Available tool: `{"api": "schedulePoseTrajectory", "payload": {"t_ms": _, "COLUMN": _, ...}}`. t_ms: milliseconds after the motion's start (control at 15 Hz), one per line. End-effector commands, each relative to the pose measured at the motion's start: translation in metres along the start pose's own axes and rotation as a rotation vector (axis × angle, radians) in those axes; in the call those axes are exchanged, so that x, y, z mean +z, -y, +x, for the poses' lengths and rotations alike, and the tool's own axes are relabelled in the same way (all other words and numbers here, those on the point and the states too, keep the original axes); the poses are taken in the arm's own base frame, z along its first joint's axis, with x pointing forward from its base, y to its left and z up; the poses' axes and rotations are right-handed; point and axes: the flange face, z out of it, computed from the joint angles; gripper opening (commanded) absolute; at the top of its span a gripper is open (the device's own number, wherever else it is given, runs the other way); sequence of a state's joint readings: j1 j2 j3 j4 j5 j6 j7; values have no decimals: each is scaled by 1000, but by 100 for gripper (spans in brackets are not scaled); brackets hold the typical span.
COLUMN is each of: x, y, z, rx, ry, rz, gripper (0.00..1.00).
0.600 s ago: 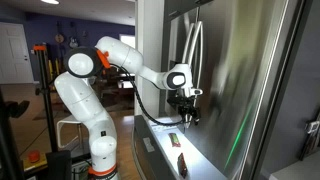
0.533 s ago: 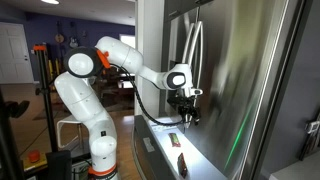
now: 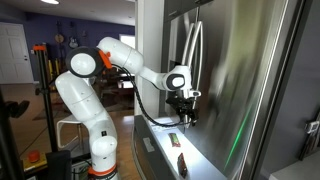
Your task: Move the candy bars to the far right end
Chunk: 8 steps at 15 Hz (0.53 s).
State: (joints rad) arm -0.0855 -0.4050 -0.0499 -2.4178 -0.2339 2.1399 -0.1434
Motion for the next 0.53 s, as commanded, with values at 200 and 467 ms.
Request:
{"api": "schedulePoseTrajectory", "payload": {"t_ms": 200, "x": 77, "y": 64, "z": -1, "rx": -83, "ry": 132, "rz": 211, "gripper": 100}}
{"api": "schedulePoseTrajectory", "payload": {"t_ms": 467, "x": 91, "y": 75, "z": -4, "rx": -100, "ry": 176, "rz": 218, "gripper": 100}}
